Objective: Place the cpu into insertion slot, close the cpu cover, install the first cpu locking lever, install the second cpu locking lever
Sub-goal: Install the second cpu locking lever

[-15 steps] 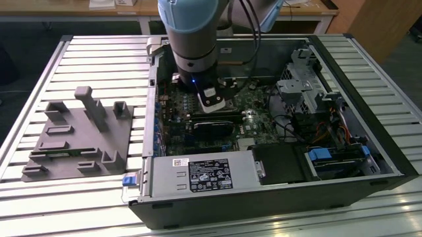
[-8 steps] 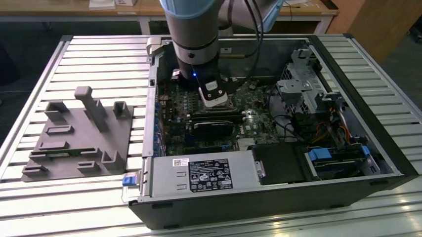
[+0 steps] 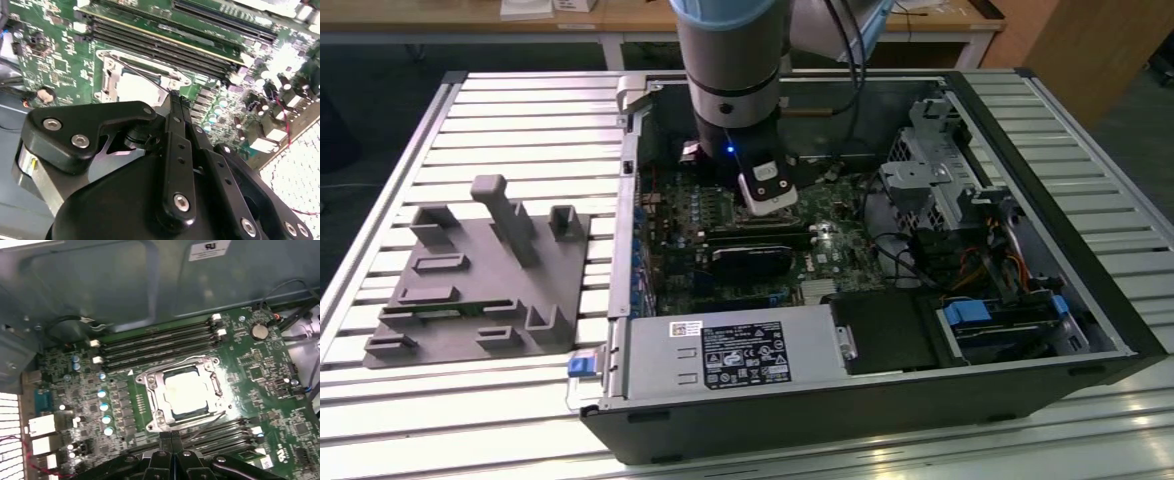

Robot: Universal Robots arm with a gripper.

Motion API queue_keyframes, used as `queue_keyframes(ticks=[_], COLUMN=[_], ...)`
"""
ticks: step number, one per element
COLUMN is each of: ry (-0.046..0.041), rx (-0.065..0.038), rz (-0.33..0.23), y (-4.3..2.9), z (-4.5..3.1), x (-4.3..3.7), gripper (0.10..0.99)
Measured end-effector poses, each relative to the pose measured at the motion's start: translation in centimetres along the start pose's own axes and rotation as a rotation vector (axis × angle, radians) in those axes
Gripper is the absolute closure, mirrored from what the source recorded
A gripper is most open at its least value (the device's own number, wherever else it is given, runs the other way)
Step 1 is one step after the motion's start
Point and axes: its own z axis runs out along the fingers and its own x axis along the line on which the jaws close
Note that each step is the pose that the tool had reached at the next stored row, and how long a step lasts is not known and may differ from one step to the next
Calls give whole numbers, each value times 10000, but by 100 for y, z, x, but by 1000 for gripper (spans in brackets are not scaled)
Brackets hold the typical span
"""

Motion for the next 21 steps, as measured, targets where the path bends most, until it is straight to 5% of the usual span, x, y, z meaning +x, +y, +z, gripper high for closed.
queue_keyframes(ticks=[13,21], ry=[37,171], rx=[57,90], rz=[66,104], y=[-22,-68], z=[104,191], x=[-135,-137], gripper=[973,973])
